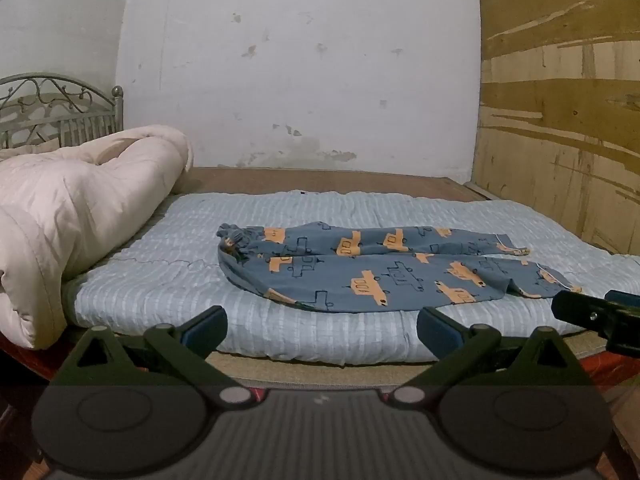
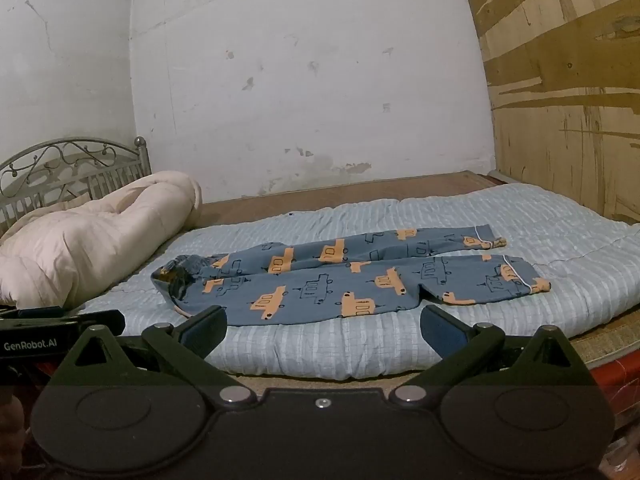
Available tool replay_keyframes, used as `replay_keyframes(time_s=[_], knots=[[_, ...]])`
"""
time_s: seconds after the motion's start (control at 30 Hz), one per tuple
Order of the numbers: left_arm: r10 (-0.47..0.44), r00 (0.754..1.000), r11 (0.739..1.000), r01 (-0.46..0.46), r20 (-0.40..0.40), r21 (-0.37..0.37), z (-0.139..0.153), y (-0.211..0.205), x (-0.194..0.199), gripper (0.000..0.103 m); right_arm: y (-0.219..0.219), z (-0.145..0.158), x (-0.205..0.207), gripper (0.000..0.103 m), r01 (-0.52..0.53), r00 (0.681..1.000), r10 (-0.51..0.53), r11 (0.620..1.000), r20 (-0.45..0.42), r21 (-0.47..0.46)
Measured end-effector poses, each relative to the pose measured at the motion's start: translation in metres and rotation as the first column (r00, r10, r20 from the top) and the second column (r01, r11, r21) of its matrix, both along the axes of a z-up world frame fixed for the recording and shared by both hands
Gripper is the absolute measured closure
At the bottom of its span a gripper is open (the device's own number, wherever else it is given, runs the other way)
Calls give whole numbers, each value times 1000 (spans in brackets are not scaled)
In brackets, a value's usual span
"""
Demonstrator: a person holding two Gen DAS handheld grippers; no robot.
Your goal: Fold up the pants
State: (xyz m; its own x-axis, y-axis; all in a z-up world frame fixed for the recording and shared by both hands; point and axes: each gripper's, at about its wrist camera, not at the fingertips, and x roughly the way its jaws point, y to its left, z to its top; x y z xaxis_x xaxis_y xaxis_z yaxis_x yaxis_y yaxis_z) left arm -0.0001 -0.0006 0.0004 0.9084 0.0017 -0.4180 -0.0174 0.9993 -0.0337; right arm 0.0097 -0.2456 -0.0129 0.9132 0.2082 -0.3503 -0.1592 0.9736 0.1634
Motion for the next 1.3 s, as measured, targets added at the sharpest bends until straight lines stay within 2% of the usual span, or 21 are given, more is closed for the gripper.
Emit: replay_keyframes(time_s=[1.3], knots=[[-9,1000,1000,9,-4,8,2,-2,-1,1,1,0,1,1,-1,1000,1,1000,0,0]])
